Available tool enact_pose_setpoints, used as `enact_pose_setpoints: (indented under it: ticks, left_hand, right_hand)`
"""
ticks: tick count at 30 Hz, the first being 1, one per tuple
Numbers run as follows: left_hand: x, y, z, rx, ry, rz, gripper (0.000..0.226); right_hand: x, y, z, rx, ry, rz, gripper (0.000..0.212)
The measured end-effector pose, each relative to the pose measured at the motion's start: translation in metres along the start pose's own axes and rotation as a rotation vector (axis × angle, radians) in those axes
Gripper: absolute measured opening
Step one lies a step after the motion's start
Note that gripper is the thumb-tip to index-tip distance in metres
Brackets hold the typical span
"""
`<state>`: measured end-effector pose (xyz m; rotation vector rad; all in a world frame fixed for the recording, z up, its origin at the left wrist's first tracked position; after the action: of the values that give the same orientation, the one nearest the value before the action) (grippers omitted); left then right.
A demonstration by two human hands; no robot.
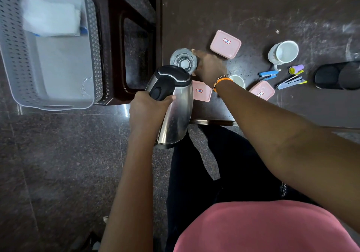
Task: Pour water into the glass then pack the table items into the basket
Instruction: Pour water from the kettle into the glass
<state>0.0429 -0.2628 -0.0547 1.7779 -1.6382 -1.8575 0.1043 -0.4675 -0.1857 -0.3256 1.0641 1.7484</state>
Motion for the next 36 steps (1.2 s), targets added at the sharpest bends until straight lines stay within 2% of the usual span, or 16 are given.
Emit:
enact_pose_setpoints:
  ticks: [6,23,36]
  left_hand:
    - [0.0006,0.0005,-0.0009,-0.009,0.002,0.011,0.047]
    - [0.0025,0.0004,-0.0037,0.001,-0.052,0.029,0.043]
    - [0.0056,0.0027,-0.0046,-0.018,-0.036,0.031,0.053]
  right_hand:
    - [0.0024,0.0006,-0.0024,0.022,-0.154,-0.038,0.062]
    - [-0.0015,0.0033,-0.0002,0.033,-0.110,-0.023,0.063]
    - [-0.0039,0.0044,-0.0007,0.032,-0.101,-0.028,0.065]
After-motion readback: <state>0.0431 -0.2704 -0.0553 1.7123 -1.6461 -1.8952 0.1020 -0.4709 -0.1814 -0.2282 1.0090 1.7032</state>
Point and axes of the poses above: each hand's wrist, its own y-axis away from the middle knuckle, its own x-axis out of the palm, z = x × y, the point moved 9 cm from there along -y, towards the middle knuckle, and after that the axes turned 10 degrees about -x, right-handed, at the moved point
